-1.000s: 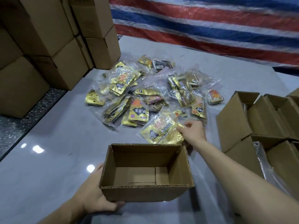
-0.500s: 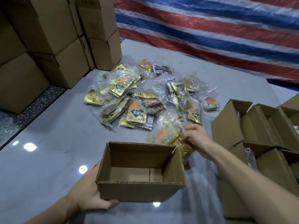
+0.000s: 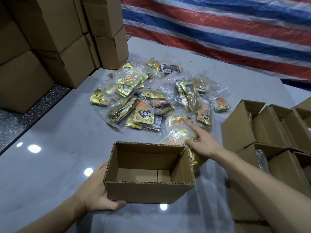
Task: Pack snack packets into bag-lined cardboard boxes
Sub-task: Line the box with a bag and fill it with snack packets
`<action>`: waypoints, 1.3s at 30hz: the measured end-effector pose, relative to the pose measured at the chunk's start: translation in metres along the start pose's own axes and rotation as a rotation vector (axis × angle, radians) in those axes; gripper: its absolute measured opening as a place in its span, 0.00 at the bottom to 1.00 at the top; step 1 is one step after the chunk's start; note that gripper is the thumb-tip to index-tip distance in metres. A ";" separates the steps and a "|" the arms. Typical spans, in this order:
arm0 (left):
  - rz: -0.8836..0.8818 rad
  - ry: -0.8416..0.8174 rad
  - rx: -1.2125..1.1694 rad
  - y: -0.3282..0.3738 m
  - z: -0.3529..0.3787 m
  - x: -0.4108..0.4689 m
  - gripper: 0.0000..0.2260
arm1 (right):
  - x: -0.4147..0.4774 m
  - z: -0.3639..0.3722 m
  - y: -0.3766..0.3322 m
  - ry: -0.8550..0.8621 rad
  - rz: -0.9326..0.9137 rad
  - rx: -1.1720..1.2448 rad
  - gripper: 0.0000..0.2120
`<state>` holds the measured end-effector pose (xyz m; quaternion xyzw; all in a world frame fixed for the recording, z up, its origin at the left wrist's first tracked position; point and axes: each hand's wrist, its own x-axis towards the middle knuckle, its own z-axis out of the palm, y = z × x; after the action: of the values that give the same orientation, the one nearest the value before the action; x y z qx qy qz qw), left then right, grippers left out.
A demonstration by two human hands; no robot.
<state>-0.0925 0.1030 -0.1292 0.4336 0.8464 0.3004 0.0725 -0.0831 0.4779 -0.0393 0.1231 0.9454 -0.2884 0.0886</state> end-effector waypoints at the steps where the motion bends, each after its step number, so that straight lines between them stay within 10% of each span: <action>1: 0.010 0.013 -0.011 0.001 0.000 0.001 0.27 | 0.000 0.003 0.001 -0.019 -0.001 -0.091 0.33; 11: -0.014 -0.025 -0.066 -0.011 0.007 0.002 0.28 | 0.004 -0.014 -0.015 0.107 0.113 0.105 0.04; 29: -0.076 -0.005 -0.017 -0.016 0.013 0.002 0.31 | -0.052 -0.135 -0.123 0.498 -0.482 0.571 0.07; 39: -0.155 0.066 -0.085 -0.009 0.010 0.001 0.38 | -0.079 -0.160 -0.176 0.370 -0.601 0.631 0.07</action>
<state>-0.0957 0.1045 -0.1419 0.3535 0.8658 0.3435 0.0858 -0.0731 0.4126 0.2027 -0.0859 0.8051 -0.5478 -0.2107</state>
